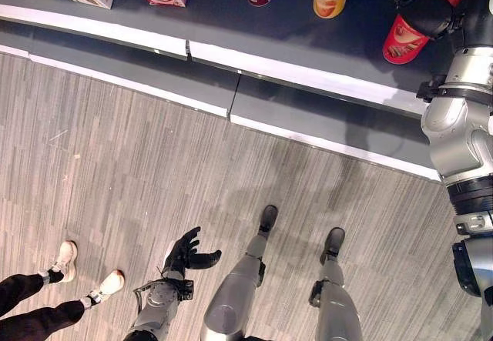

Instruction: Put the goods on the table back onto the shelves and tidy them up.

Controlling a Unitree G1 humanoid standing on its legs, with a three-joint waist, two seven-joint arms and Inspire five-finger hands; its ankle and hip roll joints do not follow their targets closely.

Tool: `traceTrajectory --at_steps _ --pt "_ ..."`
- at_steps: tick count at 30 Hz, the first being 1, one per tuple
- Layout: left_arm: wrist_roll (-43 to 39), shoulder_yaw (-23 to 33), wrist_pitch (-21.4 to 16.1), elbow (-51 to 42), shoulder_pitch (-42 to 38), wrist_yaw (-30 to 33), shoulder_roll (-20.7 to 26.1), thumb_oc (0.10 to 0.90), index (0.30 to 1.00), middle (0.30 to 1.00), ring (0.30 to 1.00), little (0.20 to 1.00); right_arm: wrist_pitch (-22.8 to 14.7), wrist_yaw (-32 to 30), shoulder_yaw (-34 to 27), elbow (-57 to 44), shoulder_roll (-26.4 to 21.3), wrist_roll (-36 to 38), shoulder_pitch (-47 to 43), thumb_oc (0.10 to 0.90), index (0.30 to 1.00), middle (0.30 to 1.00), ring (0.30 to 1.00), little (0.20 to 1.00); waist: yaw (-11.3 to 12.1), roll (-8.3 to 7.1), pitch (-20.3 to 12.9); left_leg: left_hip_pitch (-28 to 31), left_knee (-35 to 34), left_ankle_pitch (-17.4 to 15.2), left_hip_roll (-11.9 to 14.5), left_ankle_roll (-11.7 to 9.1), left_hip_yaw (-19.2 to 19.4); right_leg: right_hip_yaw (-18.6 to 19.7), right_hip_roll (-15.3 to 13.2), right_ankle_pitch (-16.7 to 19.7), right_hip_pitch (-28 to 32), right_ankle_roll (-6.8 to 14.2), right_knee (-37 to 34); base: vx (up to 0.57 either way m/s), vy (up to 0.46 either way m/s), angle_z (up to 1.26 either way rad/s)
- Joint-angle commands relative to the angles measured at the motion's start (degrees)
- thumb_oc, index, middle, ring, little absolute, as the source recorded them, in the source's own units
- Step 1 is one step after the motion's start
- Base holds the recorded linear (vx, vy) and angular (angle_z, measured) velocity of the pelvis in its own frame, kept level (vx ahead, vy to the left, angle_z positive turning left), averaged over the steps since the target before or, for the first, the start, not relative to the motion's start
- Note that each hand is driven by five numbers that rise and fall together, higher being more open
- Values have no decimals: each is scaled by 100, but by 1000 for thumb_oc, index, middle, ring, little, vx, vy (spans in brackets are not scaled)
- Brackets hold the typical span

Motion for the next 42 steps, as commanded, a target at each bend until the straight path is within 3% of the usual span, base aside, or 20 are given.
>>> traceTrajectory --at_steps 1,28,30,31,32,33,42 --pt "-91 -273 -159 0 320 157 370 800 900 900 900 900 -167 -598 189 -244 -559 83 -864 400 300 300 300 300 57 -105 -531 -158 284 -492 31 -217 41 18 -408 -348 81 390 474 0 0 0" --pt "-101 -390 -196 -3 262 235 426 800 900 900 900 900 -301 -717 396 505 -469 813 -1231 400 300 300 300 300 152 -17 -542 -133 175 -428 17 -238 -20 -134 -432 -360 128 422 450 0 -1 0" --pt "-103 -411 -204 -1 251 236 429 800 900 900 900 900 -321 -712 435 580 -459 872 -1263 598 596 596 596 596 159 -20 -546 -133 163 -425 19 -239 -20 -146 -428 -363 128 421 446 0 0 0" --pt "-106 -416 -206 -9 253 240 434 800 900 900 900 900 -332 -701 451 607 -459 903 -1282 718 778 778 778 778 162 -25 -549 -133 159 -424 21 -240 -25 -147 -423 -366 125 420 446 0 0 0" --pt "-109 -423 -208 -7 248 243 434 800 900 900 900 900 -341 -697 469 625 -464 929 -1300 776 865 865 865 865 159 -28 -548 -134 159 -425 22 -240 -26 -148 -423 -368 122 419 448 0 0 0" --pt "-102 -433 -203 -10 255 241 436 800 900 900 900 900 -348 -691 476 639 -471 948 -1299 800 900 900 900 900 156 -31 -550 -129 158 -430 20 -241 -20 -148 -421 -371 125 419 447 0 0 0" --pt "-101 -431 -189 -32 233 273 441 800 900 900 900 900 -354 -668 525 609 -415 947 -1285 800 900 900 900 900 156 -70 -552 -104 164 -454 42 -235 1 -152 -418 -367 146 420 425 0 0 0"
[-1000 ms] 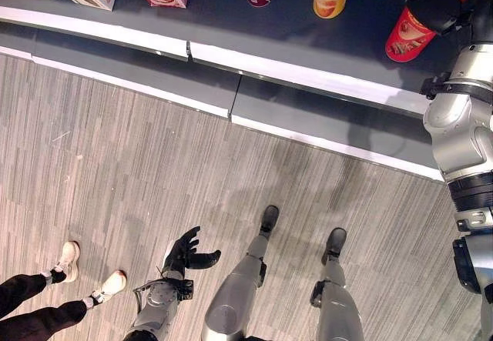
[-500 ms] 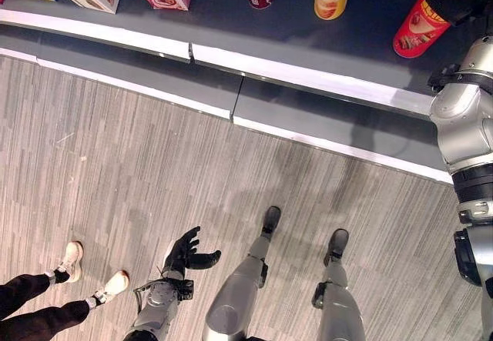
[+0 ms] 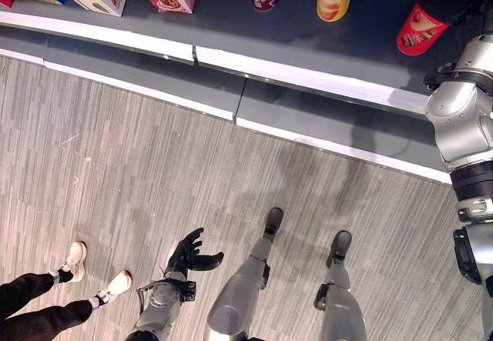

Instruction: Put the goods on the table back onto the shelves and tidy them up.

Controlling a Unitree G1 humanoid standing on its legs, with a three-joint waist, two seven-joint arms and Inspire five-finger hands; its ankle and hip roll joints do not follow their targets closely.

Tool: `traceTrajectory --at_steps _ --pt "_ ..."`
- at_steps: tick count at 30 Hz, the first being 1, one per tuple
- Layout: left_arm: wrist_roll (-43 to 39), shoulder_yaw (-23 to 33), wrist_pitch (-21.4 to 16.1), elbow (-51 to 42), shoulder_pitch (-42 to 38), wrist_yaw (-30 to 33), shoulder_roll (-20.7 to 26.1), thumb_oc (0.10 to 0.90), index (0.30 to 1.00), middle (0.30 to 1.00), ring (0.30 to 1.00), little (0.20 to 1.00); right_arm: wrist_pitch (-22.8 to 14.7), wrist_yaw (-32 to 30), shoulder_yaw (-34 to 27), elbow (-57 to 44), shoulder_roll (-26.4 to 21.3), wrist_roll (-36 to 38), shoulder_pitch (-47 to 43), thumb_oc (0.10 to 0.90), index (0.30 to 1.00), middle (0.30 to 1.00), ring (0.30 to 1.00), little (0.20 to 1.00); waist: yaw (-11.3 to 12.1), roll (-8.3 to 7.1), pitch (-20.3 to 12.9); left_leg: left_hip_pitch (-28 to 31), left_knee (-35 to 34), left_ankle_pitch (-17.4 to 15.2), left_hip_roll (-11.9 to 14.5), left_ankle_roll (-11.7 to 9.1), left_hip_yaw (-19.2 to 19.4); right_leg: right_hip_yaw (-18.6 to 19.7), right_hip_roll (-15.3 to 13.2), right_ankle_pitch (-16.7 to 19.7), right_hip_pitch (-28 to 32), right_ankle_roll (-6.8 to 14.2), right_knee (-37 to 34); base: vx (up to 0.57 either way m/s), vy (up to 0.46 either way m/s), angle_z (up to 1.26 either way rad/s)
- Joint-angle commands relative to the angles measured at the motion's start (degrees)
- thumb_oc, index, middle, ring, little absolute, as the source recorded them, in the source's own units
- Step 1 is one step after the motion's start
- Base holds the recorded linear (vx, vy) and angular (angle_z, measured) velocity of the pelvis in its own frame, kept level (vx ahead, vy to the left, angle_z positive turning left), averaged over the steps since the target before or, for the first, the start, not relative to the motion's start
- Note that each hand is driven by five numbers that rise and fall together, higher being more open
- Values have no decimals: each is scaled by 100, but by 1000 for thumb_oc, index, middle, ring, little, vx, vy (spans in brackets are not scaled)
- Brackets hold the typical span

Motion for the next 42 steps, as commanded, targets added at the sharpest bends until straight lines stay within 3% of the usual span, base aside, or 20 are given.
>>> traceTrajectory --at_steps 1,9,14,23,25,27,30,34,35,39,41,42 --pt "-100 -221 -178 -22 234 235 427 800 900 900 900 900 -327 -325 304 -90 -416 -119 -786 800 900 900 900 900 159 -232 -444 -76 161 -480 42 -237 55 -59 -420 -368 142 419 424 0 0 0" --pt "-74 -205 -144 18 209 241 407 800 900 900 900 900 -333 -340 240 -350 -415 -199 -724 800 900 900 900 900 132 -275 -469 -38 135 -478 49 -240 70 -75 -406 -375 176 421 411 0 0 0" --pt "-6 -173 -80 68 202 241 374 800 900 900 900 900 -397 -383 -116 -1207 -354 -392 -335 800 900 900 900 900 73 -346 -531 39 117 -500 60 -235 98 -81 -395 -354 238 432 368 0 0 0" --pt "270 8 170 398 185 208 302 800 900 900 900 900 -845 68 -987 -3121 506 -361 1222 800 900 900 900 900 -167 -635 -747 354 5 -546 158 -219 229 -64 -365 -219 453 446 192 0 2 -1" --pt "333 86 216 518 190 206 256 800 900 900 900 900 -1067 304 -1108 -3477 820 -78 1767 800 900 900 900 900 -285 -723 -823 430 -30 -550 171 -216 275 -54 -357 -174 507 451 152 13 51 -8" --pt "484 239 316 668 262 112 164 800 900 900 900 900 -1413 911 -1250 -3963 1192 522 2783 800 900 900 900 900 -509 -855 -953 575 -74 -589 187 -197 400 -27 -362 -109 567 481 129 49 99 -2" --pt "755 522 384 817 471 -57 176 800 900 900 900 900 -1692 1707 -1524 -4089 1321 1311 4039 800 900 900 900 900 -834 -1051 -1078 876 -75 -741 163 -105 670 125 -407 -3 623 543 168 50 166 -23" --pt "747 879 330 793 553 -23 318 800 900 900 900 900 -1748 1956 -1748 -3868 1527 1638 4599 800 900 900 900 900 -1102 -1219 -1035 1165 -45 -948 150 76 1232 515 -396 322 335 657 251 -26 253 -115" --pt "752 1016 314 764 582 -30 423 800 900 900 900 900 -1774 1968 -1861 -3854 1548 1665 4706 800 900 900 900 900 -1123 -1268 -994 1342 -39 -1033 284 59 1563 325 -402 404 268 679 302 -29 61 -129" --pt "813 1220 331 838 666 -75 548 800 900 900 900 900 -1829 1950 -2119 -3860 1474 1720 4807 800 900 900 900 900 -1156 -1260 -1029 1528 30 -1018 717 -54 2072 -339 -748 536 420 655 346 -63 -97 -154" --pt "777 1235 331 831 692 -78 547 800 900 900 900 900 -1831 1962 -2155 -3883 1451 1756 4823 800 900 900 900 900 -1145 -1267 -1033 1553 65 -1035 785 -72 2160 -427 -832 582 465 650 376 -61 -156 -112" --pt "711 1350 335 838 704 -102 585 800 900 900 900 900 -1870 1945 -2379 -3927 1342 1902 4851 800 900 900 900 900 -1115 -1362 -1102 1571 206 -1039 1006 -181 2436 -672 -1088 829 530 740 382 -52 -196 -123"
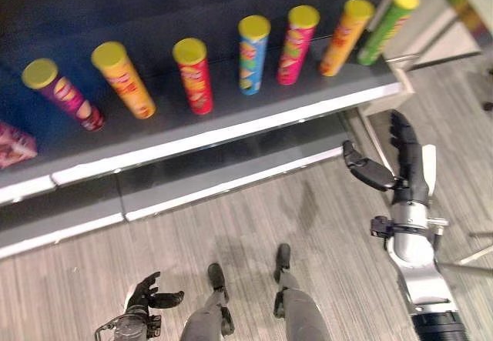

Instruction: Put the goods on the table back onto the shelves and tidy them up.

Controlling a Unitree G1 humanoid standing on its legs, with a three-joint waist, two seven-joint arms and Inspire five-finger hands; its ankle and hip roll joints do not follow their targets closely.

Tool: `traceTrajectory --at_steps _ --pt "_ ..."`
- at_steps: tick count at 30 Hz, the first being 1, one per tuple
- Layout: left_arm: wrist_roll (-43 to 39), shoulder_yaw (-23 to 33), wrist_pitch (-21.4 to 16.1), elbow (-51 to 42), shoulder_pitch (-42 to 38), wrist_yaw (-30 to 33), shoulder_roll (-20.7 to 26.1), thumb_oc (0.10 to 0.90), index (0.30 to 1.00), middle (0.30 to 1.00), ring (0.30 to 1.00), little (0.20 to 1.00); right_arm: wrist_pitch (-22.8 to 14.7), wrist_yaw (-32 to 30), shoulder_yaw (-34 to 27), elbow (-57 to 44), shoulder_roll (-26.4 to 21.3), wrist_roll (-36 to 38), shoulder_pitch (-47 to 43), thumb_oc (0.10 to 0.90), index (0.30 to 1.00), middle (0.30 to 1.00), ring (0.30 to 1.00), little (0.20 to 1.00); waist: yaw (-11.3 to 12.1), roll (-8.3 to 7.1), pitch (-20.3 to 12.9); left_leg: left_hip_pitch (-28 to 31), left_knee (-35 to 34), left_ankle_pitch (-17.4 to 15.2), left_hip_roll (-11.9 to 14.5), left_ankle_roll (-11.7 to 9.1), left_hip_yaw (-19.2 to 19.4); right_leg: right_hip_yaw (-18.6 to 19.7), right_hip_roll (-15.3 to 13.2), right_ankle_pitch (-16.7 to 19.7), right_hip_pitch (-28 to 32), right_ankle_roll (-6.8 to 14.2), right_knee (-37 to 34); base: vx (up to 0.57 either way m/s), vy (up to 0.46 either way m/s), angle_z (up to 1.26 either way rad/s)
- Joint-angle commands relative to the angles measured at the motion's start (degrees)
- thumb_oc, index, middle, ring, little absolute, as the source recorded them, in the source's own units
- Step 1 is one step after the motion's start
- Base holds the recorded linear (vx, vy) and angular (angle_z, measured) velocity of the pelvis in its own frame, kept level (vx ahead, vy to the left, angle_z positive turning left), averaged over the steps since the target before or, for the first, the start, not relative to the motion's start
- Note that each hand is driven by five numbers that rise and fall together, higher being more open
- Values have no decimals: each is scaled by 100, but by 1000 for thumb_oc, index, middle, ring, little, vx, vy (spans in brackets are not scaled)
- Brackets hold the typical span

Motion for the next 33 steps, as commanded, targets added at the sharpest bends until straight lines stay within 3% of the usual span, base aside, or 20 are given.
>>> traceTrajectory --at_steps 1,2,3,5,8,10,11,13,14,15,16,17,18,20,21,24,28,31,33 --pt "12 -22 -124 -120 155 -52 105 800 900 900 900 900 -644 -143 -361 -536 -451 182 -806 800 900 900 900 900 324 -81 -265 110 184 -635 101 -624 -513 72 -479 97 135 174 -17 -69 -384 -98" --pt "-62 70 -106 -143 195 -104 131 800 900 900 900 900 -668 -124 -549 -565 -553 319 -774 800 900 900 900 900 402 -229 -371 131 268 -630 229 -729 -271 -304 -534 61 239 199 -124 73 -256 -64" --pt "-68 102 -102 -119 184 -117 143 800 900 900 900 900 -681 -113 -616 -587 -567 410 -733 800 900 900 900 900 448 -275 -472 195 280 -735 316 -815 -249 -401 -469 -152 376 220 -227 52 -368 -53" --pt "-28 118 -74 -53 186 -174 131 800 900 900 900 900 -694 -68 -866 -673 -673 555 -595 800 900 900 900 900 410 -409 -534 160 465 -550 519 -932 -110 -477 -390 -321 372 159 -150 111 -436 -77" --pt "-141 24 -48 -182 274 -319 18 800 900 900 900 900 -773 101 -1194 -825 -1113 936 -380 800 900 900 900 900 102 -281 -712 480 604 -284 1214 -1220 -48 -330 240 -955 607 -173 71 195 -543 -36" --pt "-151 26 -39 -190 297 -332 -14 800 900 900 900 900 -784 102 -1257 -819 -1187 948 -336 800 900 900 900 900 63 -238 -748 497 701 -209 1351 -1275 -39 -322 383 -1055 679 -263 54 156 -353 -4" --pt "-194 40 -11 -282 342 -357 -43 800 900 900 900 900 -778 97 -1297 -854 -1274 976 -291 800 900 900 900 900 14 -171 -795 557 1162 65 1645 -1421 -111 -213 710 -1316 867 -405 36 203 -321 -14" --pt "-184 21 11 -330 402 -380 -79 800 900 900 900 900 -803 87 -1285 -877 -1331 1016 -323 800 900 900 900 900 -14 -158 -814 565 1571 182 1797 -1362 -137 -149 917 -1455 1033 -583 -4 164 -385 -35" --pt "-201 -22 29 -424 458 -392 -109 800 900 900 900 900 -798 120 -1135 -843 -1401 1157 -479 800 900 900 900 900 85 -211 -746 379 2118 154 1619 -1054 -455 -53 1009 -1494 1048 -774 11 51 -319 -45" --pt "-208 -36 32 -435 481 -400 -145 800 900 900 900 900 -784 157 -1037 -814 -1421 1182 -556 800 900 900 900 900 182 -246 -709 154 2239 -72 1230 -905 -867 66 1032 -1521 1058 -818 11 6 -202 -78" --pt "-208 -33 33 -435 481 -400 -146 800 900 900 900 900 -786 157 -1031 -808 -1423 1184 -563 800 900 900 900 900 162 -245 -711 121 2283 -100 1224 -892 -889 51 1020 -1528 1055 -808 17 115 -163 -95" --pt "-260 -91 32 -414 491 -429 -220 800 900 900 900 900 -779 235 -980 -740 -1424 1305 -633 800 900 900 900 900 296 -342 -664 -225 2254 -737 449 -692 -1372 234 1054 -1538 1202 -799 -63 152 -124 -104" --pt "-254 -129 28 -380 470 -439 -235 800 900 900 900 900 -793 241 -975 -711 -1417 1348 -659 800 900 900 900 900 320 -348 -659 -311 2118 -824 298 -655 -1391 283 1062 -1540 1239 -780 -83 203 -136 -45" --pt "-197 -243 16 -333 430 -490 -257 800 900 900 900 900 -838 249 -965 -619 -1445 1470 -724 800 900 900 900 900 417 -276 -667 -679 1714 -546 -32 -614 -1378 346 1147 -1566 1339 -774 -150 219 -19 -32" --pt "-131 -319 2 -215 388 -512 -274 800 900 900 900 900 -868 271 -883 -552 -1488 1597 -819 800 900 900 900 900 561 -159 -695 -948 929 7 -368 -661 -1430 460 1318 -1578 1438 -756 -223 286 -10 -27" --pt "-62 -416 -9 -144 269 -530 -289 800 900 900 900 900 -878 203 -851 -417 -1639 1646 -921 800 900 900 900 900 658 -27 -669 -1300 197 328 -541 -784 -1204 548 1508 -1730 1657 -774 -265 267 2 -3" --pt "-38 -355 -22 -46 399 -522 -348 800 900 900 900 900 -852 344 -696 -506 -1662 1585 -1010 800 900 900 900 900 729 75 -793 -1038 -49 532 -582 -675 -1258 825 1647 -1976 1938 -755 -244 307 88 -35" --pt "-29 -282 -35 56 421 -474 -337 800 900 900 900 900 -790 485 -535 -485 -1652 1526 -1067 800 900 900 900 900 747 -32 -916 -837 1 544 -566 -599 -1183 985 1478 -2167 2076 -739 -144 301 133 -81" --pt "-47 -220 -30 105 424 -442 -318 800 900 900 900 900 -722 570 -415 -470 -1617 1395 -1104 800 900 900 900 900 796 -138 -1035 -598 18 339 -606 -432 -1040 1024 1207 -2294 2050 -625 274 400 245 -27"
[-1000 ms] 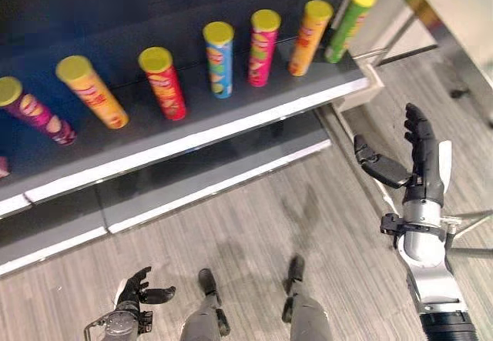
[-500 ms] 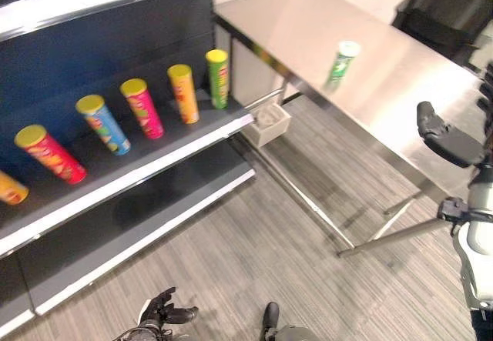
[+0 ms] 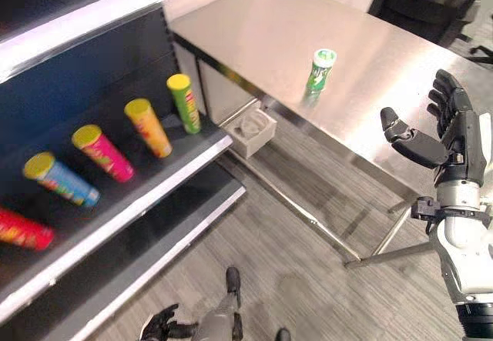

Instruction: Put the goods on the table back onto the shelves and tidy them up.

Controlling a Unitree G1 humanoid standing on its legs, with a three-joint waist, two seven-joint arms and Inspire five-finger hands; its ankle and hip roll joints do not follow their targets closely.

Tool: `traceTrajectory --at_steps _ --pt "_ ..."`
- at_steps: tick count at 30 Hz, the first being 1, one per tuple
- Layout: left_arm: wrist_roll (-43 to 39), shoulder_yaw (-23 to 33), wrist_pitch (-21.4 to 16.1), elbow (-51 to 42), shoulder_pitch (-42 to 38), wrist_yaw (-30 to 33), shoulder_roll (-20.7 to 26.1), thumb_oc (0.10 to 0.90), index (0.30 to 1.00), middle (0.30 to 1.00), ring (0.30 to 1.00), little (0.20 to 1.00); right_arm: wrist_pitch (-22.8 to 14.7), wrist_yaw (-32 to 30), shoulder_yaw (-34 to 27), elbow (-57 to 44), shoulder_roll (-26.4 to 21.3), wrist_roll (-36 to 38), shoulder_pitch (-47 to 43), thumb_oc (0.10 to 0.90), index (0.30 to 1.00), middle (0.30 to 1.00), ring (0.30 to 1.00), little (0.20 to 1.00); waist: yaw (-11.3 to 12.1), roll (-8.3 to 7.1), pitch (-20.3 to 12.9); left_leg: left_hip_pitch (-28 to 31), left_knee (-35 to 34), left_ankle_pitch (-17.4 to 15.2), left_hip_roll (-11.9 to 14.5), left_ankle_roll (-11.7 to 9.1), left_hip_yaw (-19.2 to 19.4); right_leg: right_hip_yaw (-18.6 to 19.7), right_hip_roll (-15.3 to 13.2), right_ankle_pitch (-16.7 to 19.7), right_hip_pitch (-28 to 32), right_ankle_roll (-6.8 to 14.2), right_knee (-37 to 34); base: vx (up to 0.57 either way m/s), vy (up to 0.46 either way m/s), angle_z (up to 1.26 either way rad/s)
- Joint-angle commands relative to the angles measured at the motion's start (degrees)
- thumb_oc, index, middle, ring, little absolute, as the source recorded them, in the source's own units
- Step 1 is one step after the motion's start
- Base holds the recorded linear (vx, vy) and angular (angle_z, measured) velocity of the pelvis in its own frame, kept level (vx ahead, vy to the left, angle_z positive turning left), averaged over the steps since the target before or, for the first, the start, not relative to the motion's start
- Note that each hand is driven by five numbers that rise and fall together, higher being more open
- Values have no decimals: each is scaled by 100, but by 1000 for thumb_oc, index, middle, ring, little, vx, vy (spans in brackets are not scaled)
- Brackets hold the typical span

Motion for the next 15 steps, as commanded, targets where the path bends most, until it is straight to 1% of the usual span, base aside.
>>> traceTrajectory --at_steps 1,2,3,4,5,6,7,8,9,10,11,12,13,15 --pt "118 -11 -198 -249 63 69 215 800 900 900 900 900 -386 42 -183 -292 -364 -268 -908 800 900 900 900 900 302 -42 -333 191 -30 -426 470 -674 105 -13 68 -14 -676 381 1407 410 344 -23" --pt "123 -37 -193 -245 28 74 237 800 900 900 900 900 -345 52 -208 -294 -345 -369 -921 800 900 900 900 900 228 -11 -256 385 -60 -522 438 -580 111 -45 -50 354 -1022 526 2146 311 323 -26" --pt "126 -50 -198 -299 5 100 309 800 900 900 900 900 -360 6 -212 -236 -283 -409 -883 800 900 900 900 900 175 29 -169 554 -107 -626 430 -534 98 -138 -248 648 -1359 556 2699 202 164 -3" --pt "121 -35 -207 -362 -12 109 339 800 900 900 900 900 -343 8 -219 -227 -246 -413 -828 800 900 900 900 900 173 73 -127 626 -130 -698 471 -565 78 -310 -474 671 -1616 480 2605 239 39 38" --pt "139 -61 -238 -328 -82 102 345 800 900 900 900 900 -337 1 -299 -197 -259 -444 -785 800 900 900 900 900 106 151 -76 686 -147 -761 510 -623 -49 -392 -579 588 -1860 399 2118 315 -149 69" --pt "202 -86 -265 -243 -179 98 320 800 900 900 900 900 -316 -99 -507 -182 -229 -543 -618 800 900 900 900 900 -81 133 -25 793 -160 -881 449 -691 -220 -225 -545 839 -2021 503 1015 291 -183 73" --pt "238 -82 -268 -211 -193 100 312 800 900 900 900 900 -305 -134 -590 -196 -191 -605 -539 800 900 900 900 900 -144 116 -18 843 -164 -929 431 -699 -267 -101 -503 965 -2040 560 781 192 -142 91" --pt "240 -86 -270 -208 -193 100 314 800 900 900 900 900 -302 -135 -598 -207 -185 -610 -527 800 900 900 900 900 -140 118 -18 848 -163 -936 434 -699 -268 -105 -498 980 -2020 563 750 152 -97 94" --pt "303 -66 -284 -185 -222 104 307 800 900 900 900 900 -291 -192 -731 -228 -142 -751 -403 800 900 900 900 900 -245 92 4 947 -169 -1011 389 -702 -368 170 -408 1178 -2154 631 520 165 -107 107" --pt "348 -76 -274 -155 -219 84 316 800 900 900 900 900 -282 -209 -796 -263 -125 -822 -321 800 900 900 900 900 -292 60 -7 1005 -169 -1069 365 -707 -419 287 -365 1212 -2156 633 416 229 -162 103" --pt "412 -65 -289 -134 -195 91 315 800 900 900 900 900 -262 -187 -876 -323 -114 -919 -229 800 900 900 900 900 -302 3 -46 1070 -153 -1110 304 -711 -470 306 -411 1301 -1997 666 262 167 -140 141" --pt "424 -48 -304 -118 -190 100 297 800 900 900 900 900 -262 -181 -936 -386 -133 -956 -164 800 900 900 900 900 -315 -17 -66 1101 -141 -1120 302 -714 -496 324 -417 1337 -1933 669 235 169 -176 102" --pt "429 -56 -302 -143 -134 70 271 800 900 900 900 900 -253 -161 -1010 -460 -172 -1014 -112 800 900 900 900 900 -324 12 -119 1123 -137 -1134 331 -729 -507 302 -389 1345 -1865 653 159 161 -200 66" --pt "443 -96 -303 -166 -34 33 176 800 900 900 900 900 -265 -177 -1161 -663 -171 -1183 -21 800 900 900 900 900 -371 89 -207 1131 -127 -1139 434 -788 -534 230 -307 1277 -1713 595 56 153 -229 -13"
